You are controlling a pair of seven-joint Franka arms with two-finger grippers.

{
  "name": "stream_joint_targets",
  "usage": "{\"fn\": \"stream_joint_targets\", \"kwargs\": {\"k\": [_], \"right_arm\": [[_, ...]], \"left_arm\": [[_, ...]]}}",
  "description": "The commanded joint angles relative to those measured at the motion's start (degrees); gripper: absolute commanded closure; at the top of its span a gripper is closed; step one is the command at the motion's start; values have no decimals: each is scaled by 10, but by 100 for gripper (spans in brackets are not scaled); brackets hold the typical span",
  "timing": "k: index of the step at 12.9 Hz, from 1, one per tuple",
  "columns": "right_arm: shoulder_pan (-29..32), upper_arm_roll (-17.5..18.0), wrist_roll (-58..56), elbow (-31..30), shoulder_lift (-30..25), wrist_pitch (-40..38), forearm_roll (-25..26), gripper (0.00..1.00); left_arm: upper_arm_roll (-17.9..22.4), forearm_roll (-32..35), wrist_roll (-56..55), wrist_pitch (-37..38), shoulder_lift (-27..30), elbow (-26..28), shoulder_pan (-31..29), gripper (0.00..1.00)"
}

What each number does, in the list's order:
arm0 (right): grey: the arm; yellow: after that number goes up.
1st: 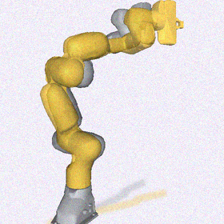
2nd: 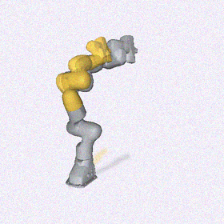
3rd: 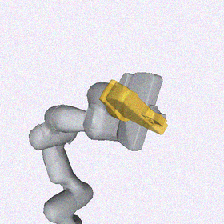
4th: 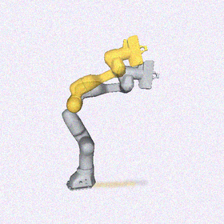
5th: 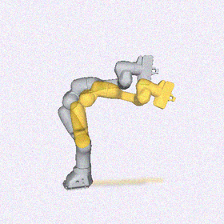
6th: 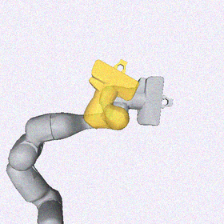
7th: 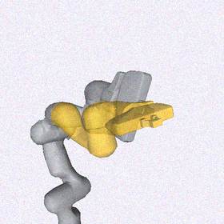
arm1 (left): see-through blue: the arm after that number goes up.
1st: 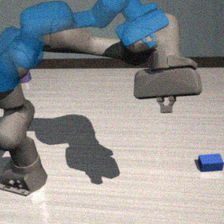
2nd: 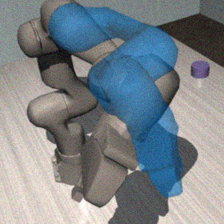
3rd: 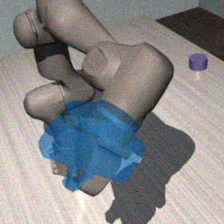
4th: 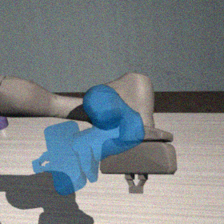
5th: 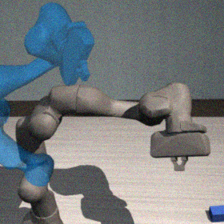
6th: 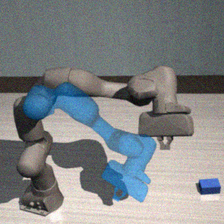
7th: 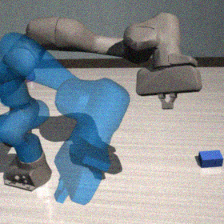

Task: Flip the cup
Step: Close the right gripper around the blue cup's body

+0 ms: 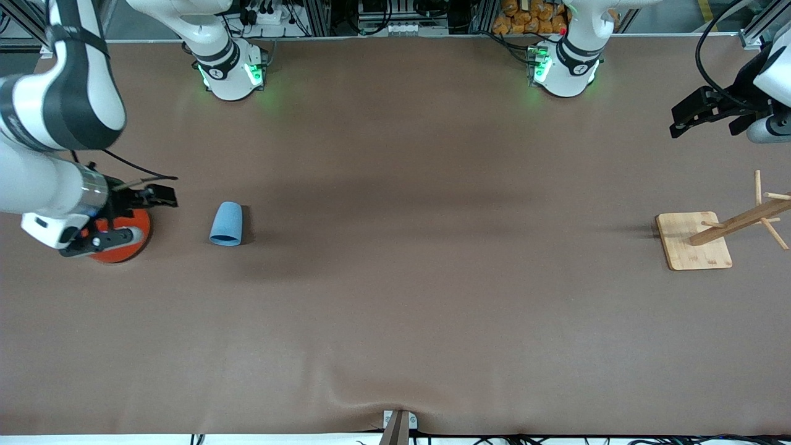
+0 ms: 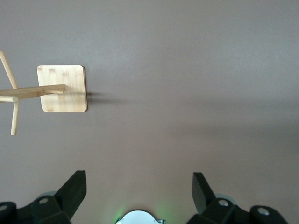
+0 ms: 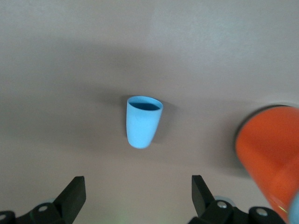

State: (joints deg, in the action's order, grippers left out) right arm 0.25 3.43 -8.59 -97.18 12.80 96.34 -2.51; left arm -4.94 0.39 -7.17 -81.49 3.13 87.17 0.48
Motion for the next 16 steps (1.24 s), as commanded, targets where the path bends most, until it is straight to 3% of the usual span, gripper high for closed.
{"fn": "stream_joint_targets", "kwargs": {"k": [1, 8, 16], "right_arm": [[-3, 1, 21, -148, -46, 122, -21, 0], [-24, 1, 22, -332, -43, 335, -50, 0], [-22, -1, 21, -352, -20, 395, -49, 0]], "left_arm": [[-1, -4, 1, 3, 0, -3, -3, 0], [0, -2, 2, -2, -5, -5, -6, 0], [0, -4, 1, -11, -11, -6, -5, 0]]}}
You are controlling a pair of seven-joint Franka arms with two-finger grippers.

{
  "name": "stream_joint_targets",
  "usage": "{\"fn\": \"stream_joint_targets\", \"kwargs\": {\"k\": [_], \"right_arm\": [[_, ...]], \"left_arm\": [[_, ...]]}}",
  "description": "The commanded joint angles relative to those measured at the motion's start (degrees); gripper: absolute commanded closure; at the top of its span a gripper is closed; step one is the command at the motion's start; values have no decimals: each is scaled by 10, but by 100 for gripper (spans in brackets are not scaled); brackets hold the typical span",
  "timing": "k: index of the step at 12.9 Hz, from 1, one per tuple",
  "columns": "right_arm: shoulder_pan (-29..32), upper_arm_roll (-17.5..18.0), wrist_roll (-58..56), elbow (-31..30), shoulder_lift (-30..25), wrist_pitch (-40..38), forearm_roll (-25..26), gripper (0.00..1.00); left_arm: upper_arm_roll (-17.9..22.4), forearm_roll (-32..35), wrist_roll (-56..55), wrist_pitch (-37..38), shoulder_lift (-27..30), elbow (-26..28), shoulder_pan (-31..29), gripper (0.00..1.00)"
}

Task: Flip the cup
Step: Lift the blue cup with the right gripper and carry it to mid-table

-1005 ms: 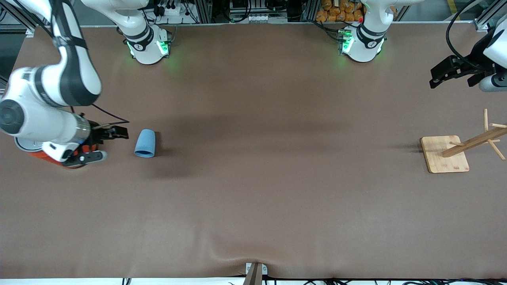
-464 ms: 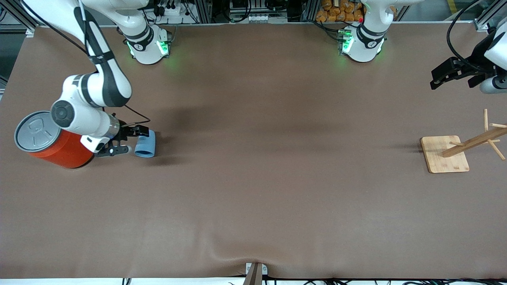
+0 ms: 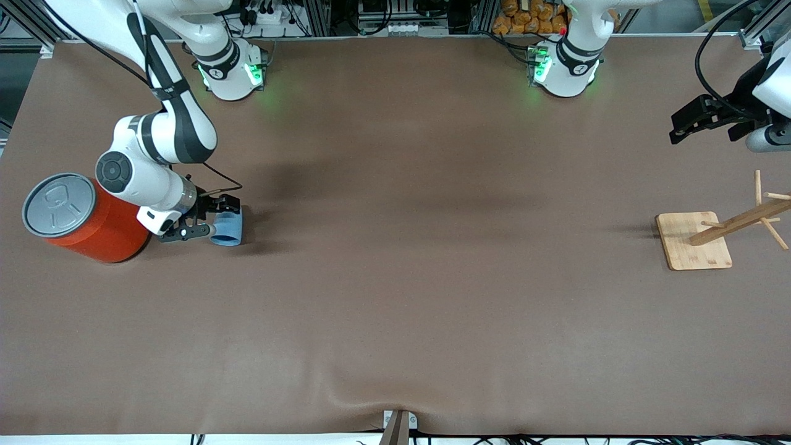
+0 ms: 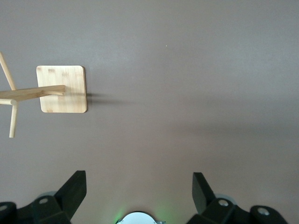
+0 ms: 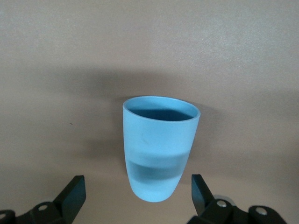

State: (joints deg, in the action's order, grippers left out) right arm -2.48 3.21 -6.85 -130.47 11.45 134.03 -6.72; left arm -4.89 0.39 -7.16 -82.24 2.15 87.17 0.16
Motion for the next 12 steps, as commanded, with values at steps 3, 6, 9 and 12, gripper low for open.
{"fn": "stream_joint_targets", "kwargs": {"k": [3, 6, 9, 12], "right_arm": [[8, 1, 4, -20, 27, 56, -7, 0], [9, 1, 3, -20, 58, 93, -7, 0], [10, 1, 3, -19, 66, 103, -7, 37], [3, 3, 4, -6, 65, 95, -7, 69]], "left_arm": [[1, -4, 2, -4, -1, -6, -3, 0], [1, -5, 2, -4, -1, -6, -3, 0], [4, -5, 2, -4, -1, -6, -3, 0], [4, -6, 2, -4, 0, -7, -4, 0]]}}
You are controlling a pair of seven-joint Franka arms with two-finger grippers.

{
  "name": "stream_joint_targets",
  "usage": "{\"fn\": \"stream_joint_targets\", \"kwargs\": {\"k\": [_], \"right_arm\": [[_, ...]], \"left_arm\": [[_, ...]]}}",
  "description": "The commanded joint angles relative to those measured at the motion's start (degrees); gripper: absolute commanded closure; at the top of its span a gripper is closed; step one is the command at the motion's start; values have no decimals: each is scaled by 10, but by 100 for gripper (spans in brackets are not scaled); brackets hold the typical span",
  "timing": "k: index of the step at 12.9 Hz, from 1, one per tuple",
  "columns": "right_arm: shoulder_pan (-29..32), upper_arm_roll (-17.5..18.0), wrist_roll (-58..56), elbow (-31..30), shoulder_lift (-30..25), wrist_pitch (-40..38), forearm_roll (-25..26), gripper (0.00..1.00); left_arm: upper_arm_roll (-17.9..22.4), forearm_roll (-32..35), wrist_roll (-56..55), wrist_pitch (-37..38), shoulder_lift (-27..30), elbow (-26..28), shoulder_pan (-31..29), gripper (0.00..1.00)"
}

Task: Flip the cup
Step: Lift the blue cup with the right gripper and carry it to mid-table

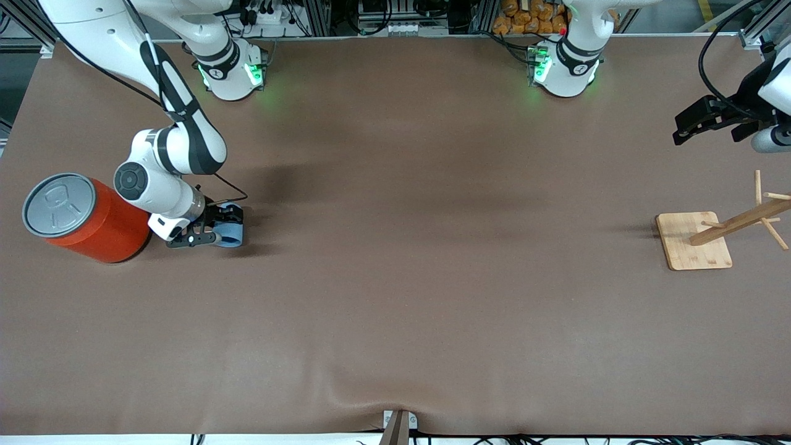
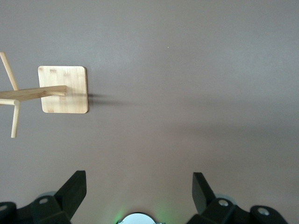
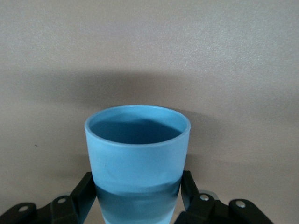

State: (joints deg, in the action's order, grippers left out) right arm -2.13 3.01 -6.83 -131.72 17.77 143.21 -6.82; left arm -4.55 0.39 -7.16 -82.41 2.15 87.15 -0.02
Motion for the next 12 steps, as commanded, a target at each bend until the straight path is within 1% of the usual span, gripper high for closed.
{"fn": "stream_joint_targets", "kwargs": {"k": [1, 2, 3, 5, 6, 8, 9, 11, 12], "right_arm": [[-6, 6, 3, 24, 1, -1, -6, 73], [-11, 7, 2, 51, 1, -41, -6, 76], [-20, 7, -1, 98, 2, -106, -6, 79], [-63, 9, -3, 210, 3, -248, -6, 79], [-82, 9, 1, 250, 4, -280, -6, 79], [-129, 11, -4, 304, 14, -282, -13, 79], [-167, 12, -4, 348, 30, -287, -16, 79], [-245, 10, -9, 430, 83, -286, -19, 78], [-275, 10, -39, 462, 111, -282, -11, 77]], "left_arm": [[1, -6, 2, -3, 0, -7, -2, 0], [1, -6, 2, -3, 0, -7, -2, 0], [1, -5, 2, -3, 0, -7, -2, 0], [1, -3, 2, -6, 0, -7, -2, 0], [1, -4, 2, -6, 0, -6, -2, 0], [1, -5, 2, -5, 0, -7, -1, 0], [1, -6, 2, -6, 0, -7, -1, 0], [1, -6, 2, -6, -1, -7, -1, 0], [1, -6, 2, -6, -1, -6, 1, 0]]}}
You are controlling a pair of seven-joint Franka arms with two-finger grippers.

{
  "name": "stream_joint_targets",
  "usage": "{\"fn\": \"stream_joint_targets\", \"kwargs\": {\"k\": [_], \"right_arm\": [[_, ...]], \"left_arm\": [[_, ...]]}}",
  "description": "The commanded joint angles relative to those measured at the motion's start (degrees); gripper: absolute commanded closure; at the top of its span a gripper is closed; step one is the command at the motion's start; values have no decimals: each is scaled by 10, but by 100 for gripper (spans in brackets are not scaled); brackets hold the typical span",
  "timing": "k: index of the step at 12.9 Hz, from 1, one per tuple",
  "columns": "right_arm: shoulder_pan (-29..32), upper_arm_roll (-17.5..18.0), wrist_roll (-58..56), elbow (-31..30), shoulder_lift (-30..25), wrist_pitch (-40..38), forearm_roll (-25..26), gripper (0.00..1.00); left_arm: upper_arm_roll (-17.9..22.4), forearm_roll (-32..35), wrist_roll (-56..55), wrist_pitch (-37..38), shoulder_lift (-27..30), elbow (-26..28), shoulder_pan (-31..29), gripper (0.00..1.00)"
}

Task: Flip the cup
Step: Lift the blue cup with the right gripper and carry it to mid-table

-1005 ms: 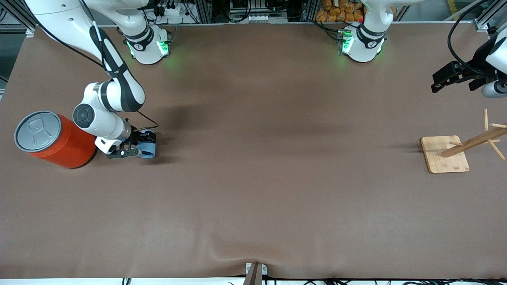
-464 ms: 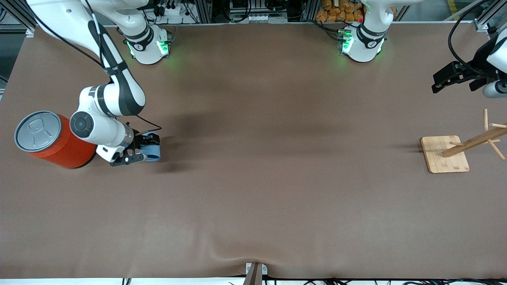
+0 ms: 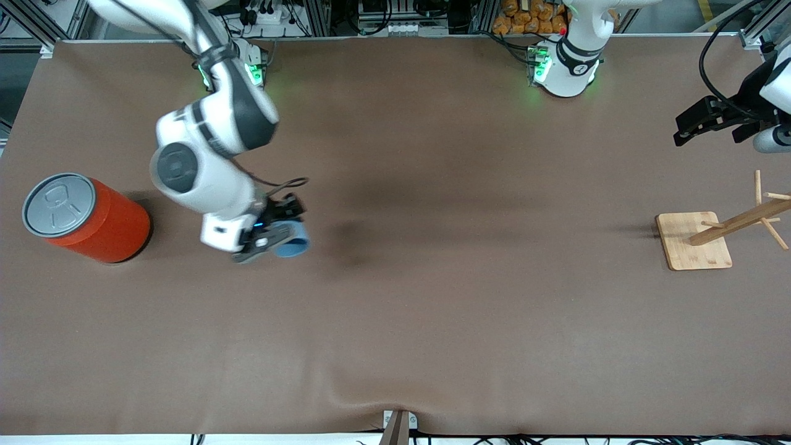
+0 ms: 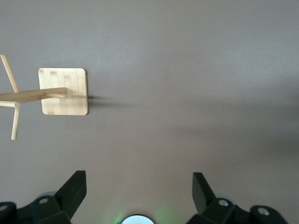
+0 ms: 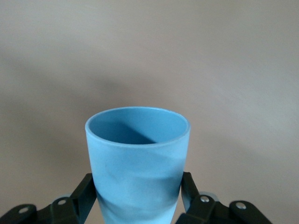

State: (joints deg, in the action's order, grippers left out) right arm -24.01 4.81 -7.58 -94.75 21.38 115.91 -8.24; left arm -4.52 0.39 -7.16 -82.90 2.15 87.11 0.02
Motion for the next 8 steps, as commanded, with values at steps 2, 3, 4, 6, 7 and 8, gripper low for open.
{"fn": "stream_joint_targets", "kwargs": {"k": [2, 3, 4, 6, 7, 8], "right_arm": [[-119, -9, -76, 168, 131, -8, 19, 83], [-141, -10, -79, 187, 146, -8, 43, 84], [-157, -9, -88, 199, 161, -7, 86, 84], [-196, -9, -128, 207, 192, 31, 165, 83], [-212, -9, -137, 207, 208, 61, 185, 83], [-229, -10, -139, 210, 228, 79, 198, 83]], "left_arm": [[0, -7, 2, -2, -1, -6, 2, 0], [0, -7, 2, -4, -1, -5, 4, 0], [0, -7, 2, -7, -1, -5, 5, 0], [-1, -7, 2, -8, -3, -4, 7, 0], [-2, -7, 2, -9, -5, -4, 8, 0], [-2, -7, 1, -10, -5, -5, 8, 0]]}}
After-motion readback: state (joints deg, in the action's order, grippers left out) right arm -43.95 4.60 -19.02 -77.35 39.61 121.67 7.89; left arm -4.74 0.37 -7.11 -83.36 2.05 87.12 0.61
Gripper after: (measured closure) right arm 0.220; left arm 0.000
